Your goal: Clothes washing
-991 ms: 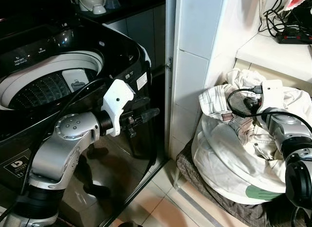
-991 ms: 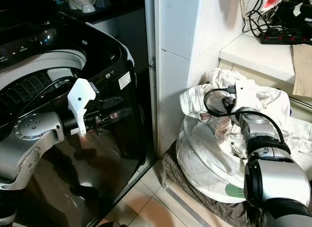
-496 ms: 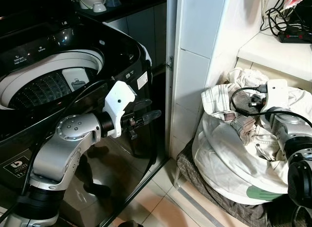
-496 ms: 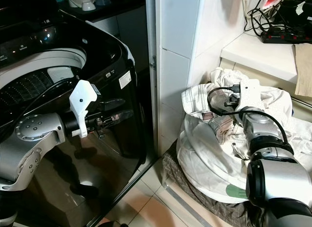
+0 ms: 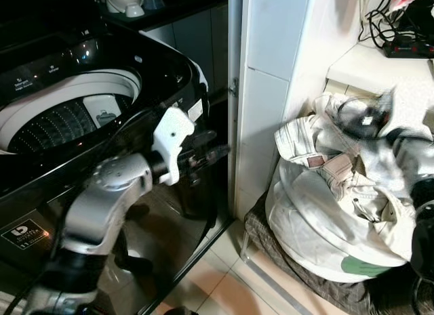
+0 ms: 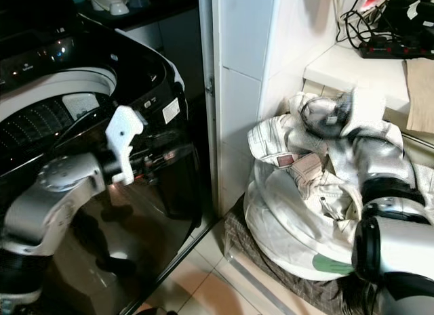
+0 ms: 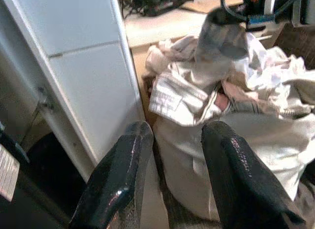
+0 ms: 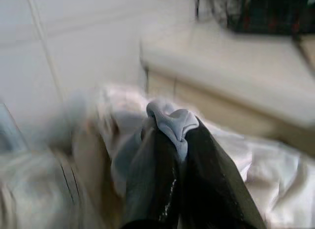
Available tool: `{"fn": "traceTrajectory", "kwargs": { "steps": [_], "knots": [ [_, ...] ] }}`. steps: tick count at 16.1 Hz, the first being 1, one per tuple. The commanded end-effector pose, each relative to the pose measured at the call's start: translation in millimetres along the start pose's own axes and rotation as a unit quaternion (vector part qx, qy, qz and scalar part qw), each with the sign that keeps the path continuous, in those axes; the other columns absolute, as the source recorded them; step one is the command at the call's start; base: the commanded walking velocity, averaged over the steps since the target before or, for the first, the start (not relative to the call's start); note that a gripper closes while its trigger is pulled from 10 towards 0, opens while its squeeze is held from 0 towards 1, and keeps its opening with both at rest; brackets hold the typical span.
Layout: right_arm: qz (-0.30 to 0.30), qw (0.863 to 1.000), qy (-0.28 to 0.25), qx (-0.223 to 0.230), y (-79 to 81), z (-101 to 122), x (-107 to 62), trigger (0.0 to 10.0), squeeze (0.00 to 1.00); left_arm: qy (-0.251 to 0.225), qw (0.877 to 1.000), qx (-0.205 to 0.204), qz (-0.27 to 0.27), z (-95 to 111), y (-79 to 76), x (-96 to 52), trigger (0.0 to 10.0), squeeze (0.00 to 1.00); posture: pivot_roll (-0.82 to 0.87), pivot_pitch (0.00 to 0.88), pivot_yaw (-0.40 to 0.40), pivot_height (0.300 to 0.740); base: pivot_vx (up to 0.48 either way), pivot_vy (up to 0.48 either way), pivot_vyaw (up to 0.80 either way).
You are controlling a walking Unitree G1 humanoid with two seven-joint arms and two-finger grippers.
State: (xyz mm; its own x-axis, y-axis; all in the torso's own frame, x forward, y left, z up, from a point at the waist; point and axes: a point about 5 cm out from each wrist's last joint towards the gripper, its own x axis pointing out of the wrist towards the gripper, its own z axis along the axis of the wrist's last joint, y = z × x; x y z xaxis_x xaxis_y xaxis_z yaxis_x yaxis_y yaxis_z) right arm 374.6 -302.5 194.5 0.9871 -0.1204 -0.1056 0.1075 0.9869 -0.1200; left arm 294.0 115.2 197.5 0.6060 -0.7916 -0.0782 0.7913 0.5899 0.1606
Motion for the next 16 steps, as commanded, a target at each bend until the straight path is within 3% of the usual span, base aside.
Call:
{"fn": "traceTrajectory", "kwargs": {
  "steps": [1,2,5,6,8,10,11,12,13,14,16],
  "knots": [
    [0.007,0.999,-0.026,0.027,-5.3,12,-3.4,0.0,0.00,0.002,1.000,0.011,0.001,1,1.0,3.0,10.0,0.00,0.00,0.000,0.054,0.740,0.000,0.000,0.00],
    [0.054,0.996,-0.063,0.045,-3.5,30,-17.1,0.0,0.00,-0.008,1.000,0.019,-0.004,4,-1.6,7.3,10.0,0.00,-0.02,0.000,0.054,0.740,0.000,0.000,0.00],
    [0.111,0.982,-0.122,0.088,1.1,55,-42.6,0.0,0.00,-0.033,0.999,0.030,-0.004,12,-3.2,11.8,10.0,0.00,-0.04,0.000,0.058,0.740,0.000,0.000,0.00],
    [0.153,0.965,-0.169,0.130,5.6,76,-61.5,0.0,0.00,-0.061,0.997,0.041,0.017,21,1.0,15.0,10.0,0.00,-0.05,0.000,0.058,0.740,0.000,0.000,0.00],
    [0.211,0.939,-0.214,0.169,15.6,98,-83.1,0.0,0.00,-0.112,0.992,0.037,0.045,37,6.8,19.4,10.0,0.00,-0.06,0.000,0.058,0.740,0.000,0.000,0.00],
    [0.262,0.915,-0.239,0.191,26.1,114,-99.6,0.0,0.00,-0.146,0.988,0.044,0.039,50,5.6,23.0,10.0,0.00,-0.07,0.000,0.056,0.740,0.000,0.000,0.00],
    [0.313,0.888,-0.261,0.212,36.7,127,-115.7,0.0,0.00,-0.181,0.981,0.042,0.049,61,6.7,25.6,10.0,0.00,-0.07,0.000,0.056,0.740,0.000,0.000,0.00],
    [0.335,0.875,-0.270,0.222,41.2,133,-122.8,0.0,0.00,-0.198,0.978,0.038,0.055,66,7.5,26.6,10.0,0.00,-0.07,0.000,0.054,0.740,0.000,0.000,0.00],
    [0.371,0.852,-0.281,0.237,48.6,141,-132.8,0.0,0.00,-0.230,0.971,0.026,0.062,74,8.4,27.3,10.0,0.00,-0.08,0.000,0.049,0.740,0.000,0.000,0.00],
    [0.404,0.836,-0.283,0.241,56.7,144,-139.5,0.0,0.00,-0.260,0.964,-0.003,0.061,81,8.0,27.1,10.0,0.00,-0.08,0.000,0.046,0.740,0.000,0.000,0.00],
    [0.430,0.829,-0.256,0.248,67.4,134,-140.2,0.0,0.00,-0.279,0.959,-0.031,0.029,84,-1.4,30.1,10.0,0.00,-0.08,0.000,0.033,0.740,0.000,0.000,0.00]
  ]
}}
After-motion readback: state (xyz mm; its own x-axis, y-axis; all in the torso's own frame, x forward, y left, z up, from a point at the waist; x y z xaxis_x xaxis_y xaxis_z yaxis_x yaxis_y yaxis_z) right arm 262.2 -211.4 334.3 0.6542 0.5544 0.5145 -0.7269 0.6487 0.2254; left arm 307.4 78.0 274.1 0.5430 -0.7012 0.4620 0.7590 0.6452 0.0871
